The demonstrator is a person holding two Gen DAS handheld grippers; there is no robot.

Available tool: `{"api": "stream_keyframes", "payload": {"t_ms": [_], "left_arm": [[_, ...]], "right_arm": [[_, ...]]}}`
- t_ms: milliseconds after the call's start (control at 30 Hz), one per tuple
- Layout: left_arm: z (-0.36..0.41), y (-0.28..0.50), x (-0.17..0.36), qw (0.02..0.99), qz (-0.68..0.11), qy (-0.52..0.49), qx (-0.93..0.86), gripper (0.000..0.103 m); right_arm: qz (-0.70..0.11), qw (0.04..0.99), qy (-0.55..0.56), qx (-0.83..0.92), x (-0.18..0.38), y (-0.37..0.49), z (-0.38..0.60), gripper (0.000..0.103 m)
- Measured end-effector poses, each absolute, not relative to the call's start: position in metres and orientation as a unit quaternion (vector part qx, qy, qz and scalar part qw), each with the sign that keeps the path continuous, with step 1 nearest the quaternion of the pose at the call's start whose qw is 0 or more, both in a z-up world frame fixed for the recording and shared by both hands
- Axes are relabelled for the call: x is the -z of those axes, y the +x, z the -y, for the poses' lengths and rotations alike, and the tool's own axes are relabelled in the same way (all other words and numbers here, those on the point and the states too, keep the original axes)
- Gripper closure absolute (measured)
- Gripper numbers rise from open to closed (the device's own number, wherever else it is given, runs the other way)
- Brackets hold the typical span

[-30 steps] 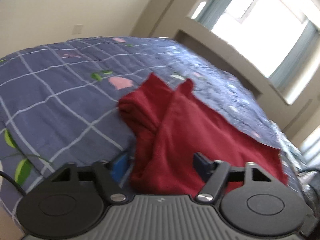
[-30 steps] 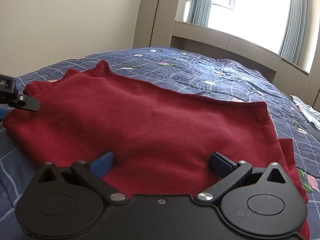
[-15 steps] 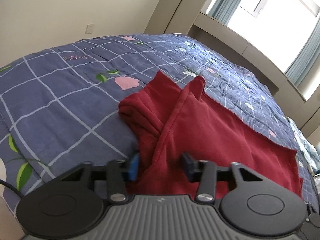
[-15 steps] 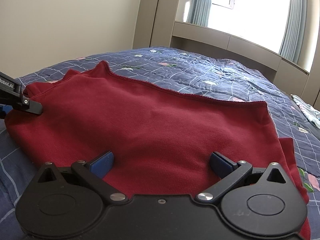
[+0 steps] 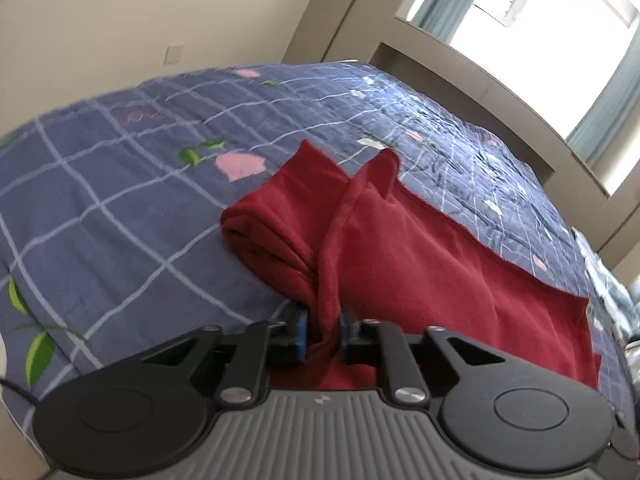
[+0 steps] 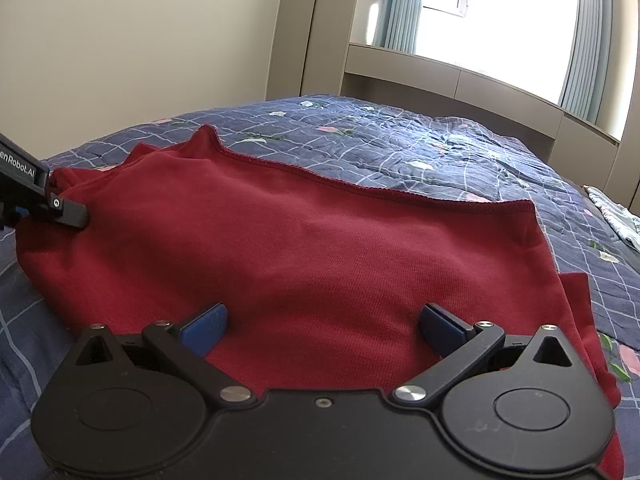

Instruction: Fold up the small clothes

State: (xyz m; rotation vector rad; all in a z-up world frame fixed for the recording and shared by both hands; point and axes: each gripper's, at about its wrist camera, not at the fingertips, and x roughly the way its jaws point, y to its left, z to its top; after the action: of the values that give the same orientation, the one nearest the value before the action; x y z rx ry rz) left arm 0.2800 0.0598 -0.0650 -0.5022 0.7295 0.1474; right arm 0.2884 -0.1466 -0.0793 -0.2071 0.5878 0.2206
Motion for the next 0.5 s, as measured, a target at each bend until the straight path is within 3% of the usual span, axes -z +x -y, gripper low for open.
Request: {"api": "stream_keyframes", "payload": {"t_ms": [367,500], "left_arm": [[-0.043,0.278,0.042,0.917,-0.343,-0.192,-0.065,0.092],[-0.037,0.28,0.029,0.924,-0.335,-0.177,-0.053,0.093]], "right_arm": [[-0.289,0.946,-0.094,-0.111,0.078,0.289,0.149,0.0],[-0.293,0.945,-0.04,-0.138,0.068,0.29,0.168,0.001]]}}
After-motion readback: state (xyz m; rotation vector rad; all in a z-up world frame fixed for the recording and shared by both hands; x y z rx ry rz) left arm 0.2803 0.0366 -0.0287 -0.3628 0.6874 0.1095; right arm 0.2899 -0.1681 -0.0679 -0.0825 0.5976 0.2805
